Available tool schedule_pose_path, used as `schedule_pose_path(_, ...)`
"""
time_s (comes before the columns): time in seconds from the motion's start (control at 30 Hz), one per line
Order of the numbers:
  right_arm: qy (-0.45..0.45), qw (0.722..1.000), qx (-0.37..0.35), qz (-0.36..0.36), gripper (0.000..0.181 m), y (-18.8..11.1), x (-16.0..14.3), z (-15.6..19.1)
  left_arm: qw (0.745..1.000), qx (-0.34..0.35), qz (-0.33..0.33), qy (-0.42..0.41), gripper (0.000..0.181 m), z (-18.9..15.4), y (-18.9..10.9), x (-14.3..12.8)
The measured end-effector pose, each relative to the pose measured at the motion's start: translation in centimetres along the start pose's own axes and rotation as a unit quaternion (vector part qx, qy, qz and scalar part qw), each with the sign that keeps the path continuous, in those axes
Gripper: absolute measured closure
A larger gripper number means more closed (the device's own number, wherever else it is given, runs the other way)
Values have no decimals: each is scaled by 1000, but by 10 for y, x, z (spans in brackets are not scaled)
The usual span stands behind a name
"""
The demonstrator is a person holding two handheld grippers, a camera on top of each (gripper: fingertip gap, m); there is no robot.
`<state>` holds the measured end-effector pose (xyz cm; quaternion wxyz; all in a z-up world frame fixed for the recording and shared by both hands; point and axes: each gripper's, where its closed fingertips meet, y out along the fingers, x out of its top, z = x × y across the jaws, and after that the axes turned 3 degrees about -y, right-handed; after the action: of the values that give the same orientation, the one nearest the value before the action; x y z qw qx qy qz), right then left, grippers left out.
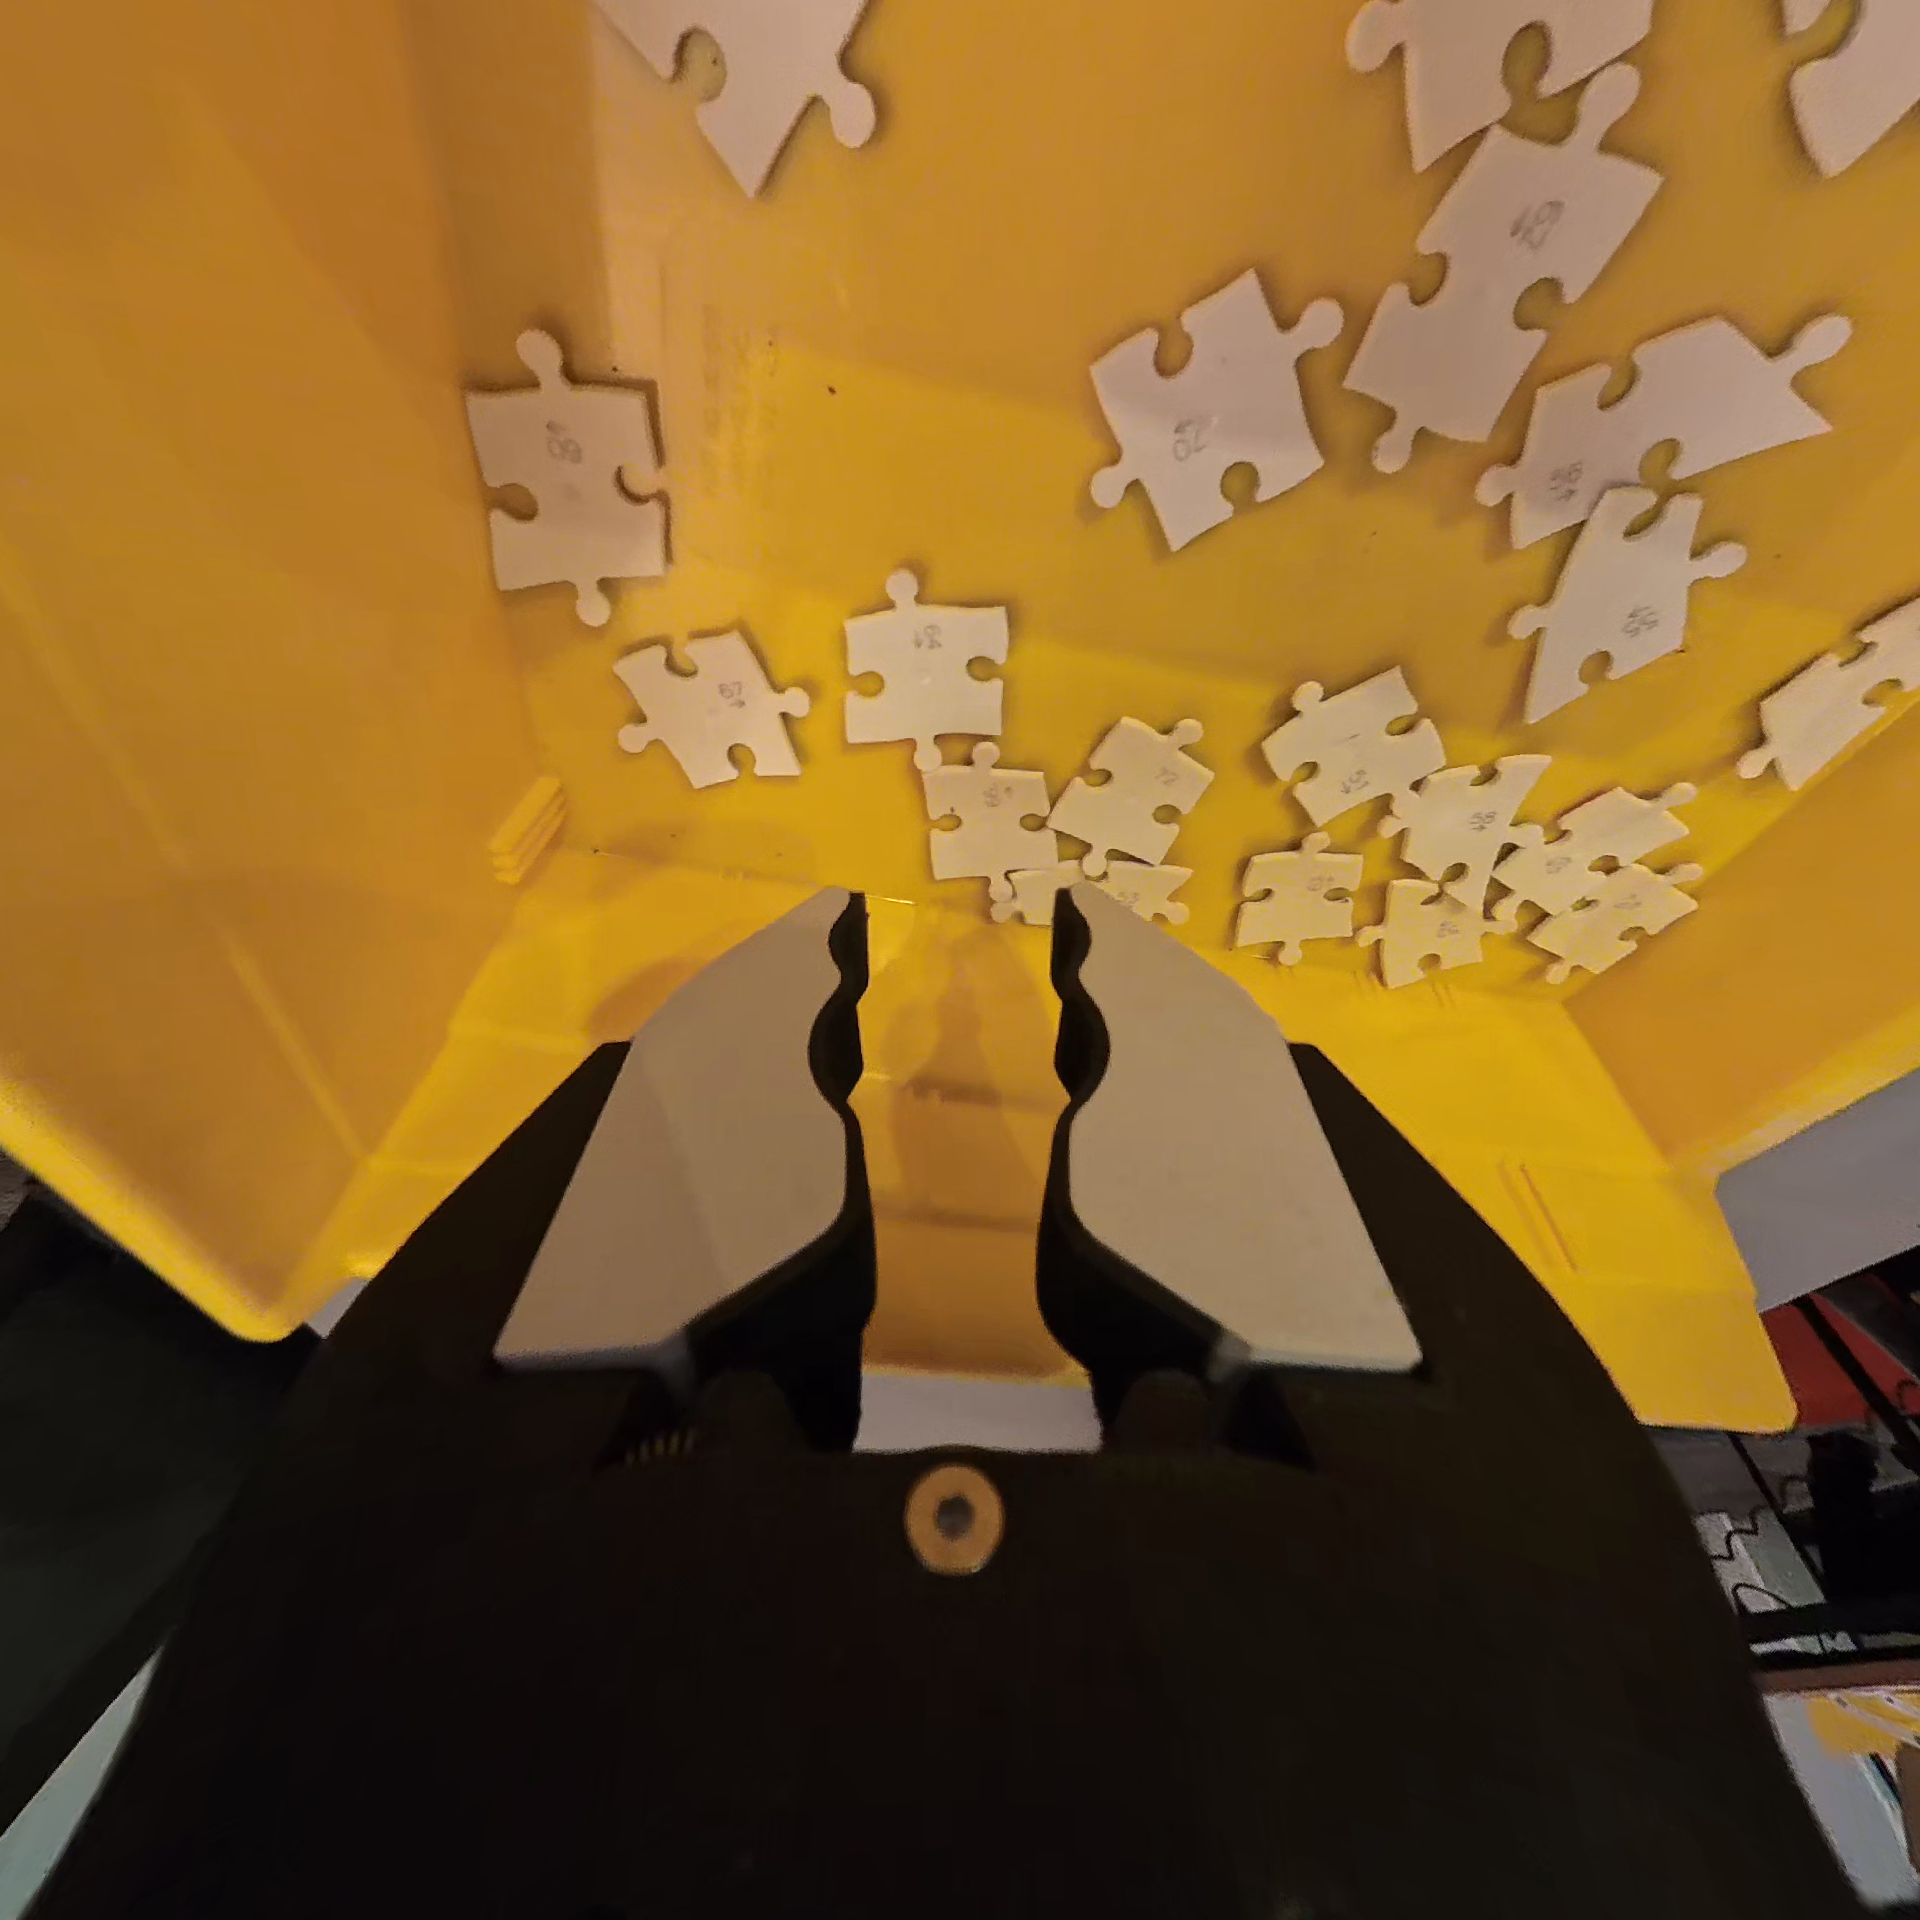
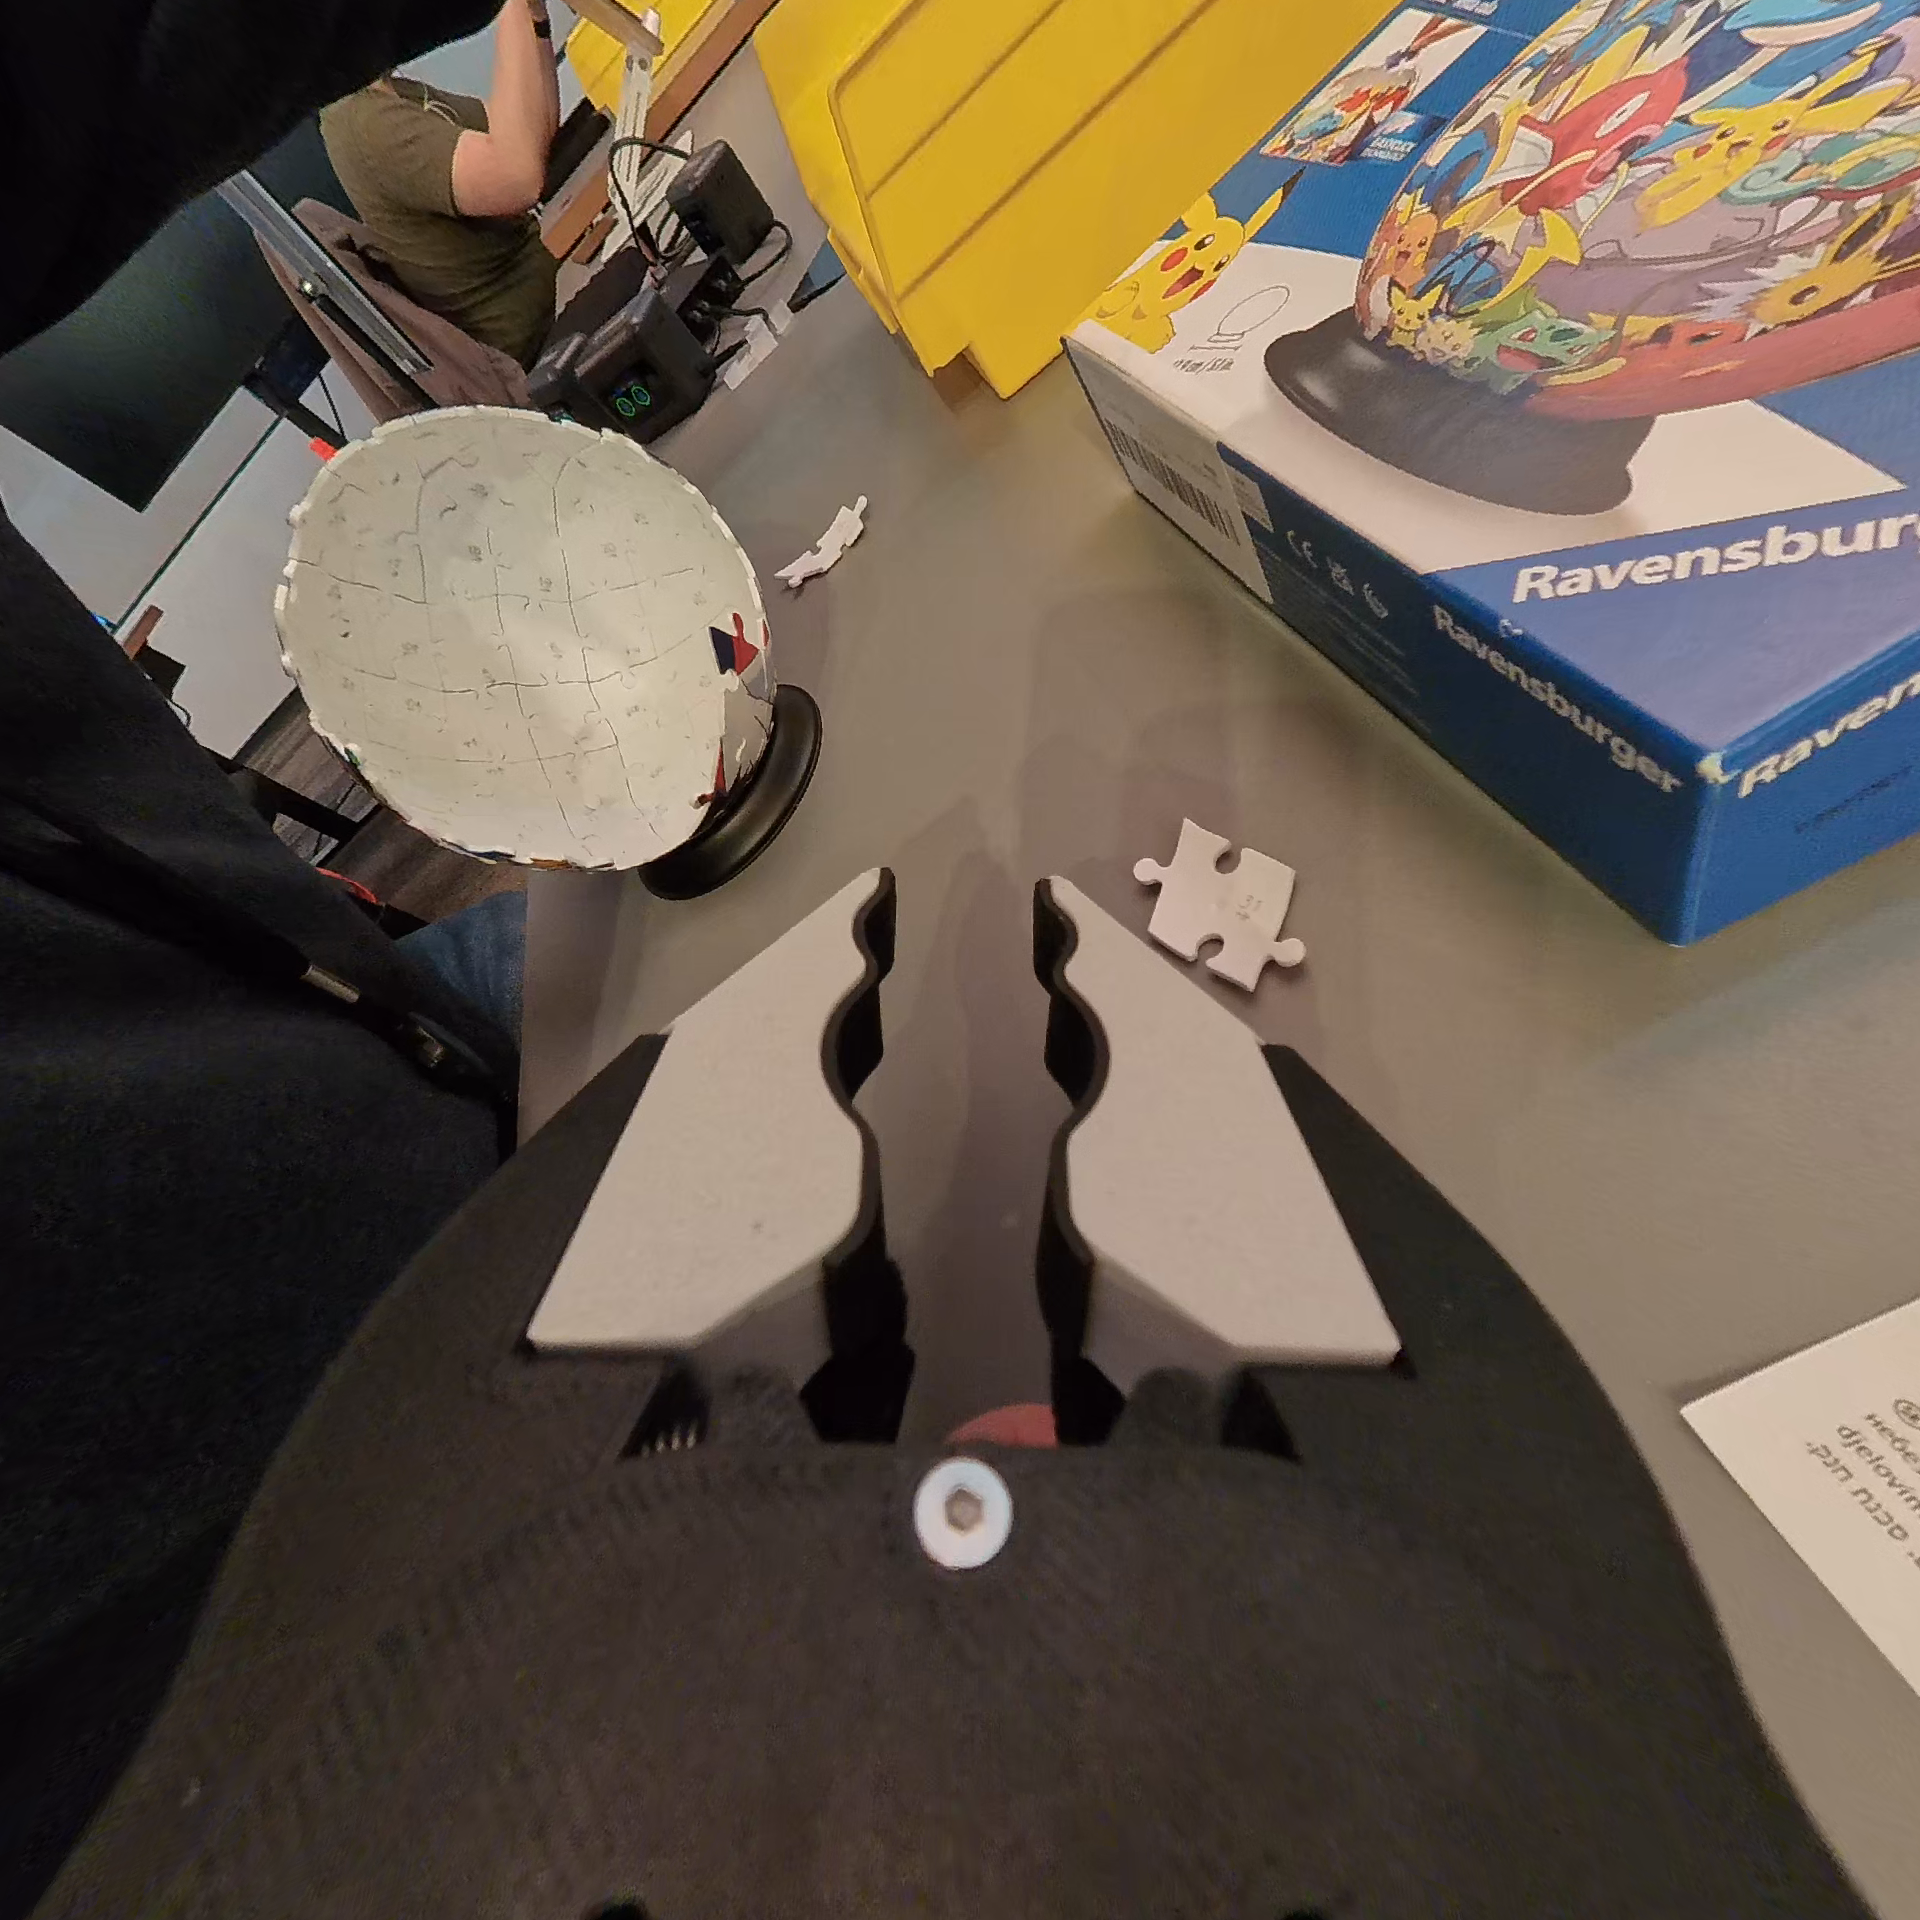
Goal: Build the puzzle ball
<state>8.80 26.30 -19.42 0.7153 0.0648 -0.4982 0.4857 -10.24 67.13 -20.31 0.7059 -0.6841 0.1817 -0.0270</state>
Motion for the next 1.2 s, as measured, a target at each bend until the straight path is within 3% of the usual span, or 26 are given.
schedule_pose_path(0.37, -1, 1000, 1, -2, 156, 0, 0, 0, 998, -23, 50, 43, 143, -23, 11, -11)
schedule_pose_path(0.73, -1, 1000, 0, -2, 156, 0, 0, 1, 985, 16, 152, 75, 118, -27, 34, -27)
schedule_pose_path(0.8, -2, 1000, 1, -3, 156, -1, 0, 1, 984, 21, 157, 75, 124, -28, 39, -25)
schedule_pose_path(0.83, -2, 1000, 1, -3, 156, -1, 1, 1, 983, 38, 163, 78, 135, -23, 39, -25)
schedule_pose_path(1.1, -2, 1000, 2, -6, 156, -1, 1, 1, 988, 39, 140, 61, 137, -24, 32, -26)
schedule_pose_path(1.2, -2, 1000, 2, -6, 156, -1, 1, 1, 994, 46, 90, 44, 137, -24, 13, -20)
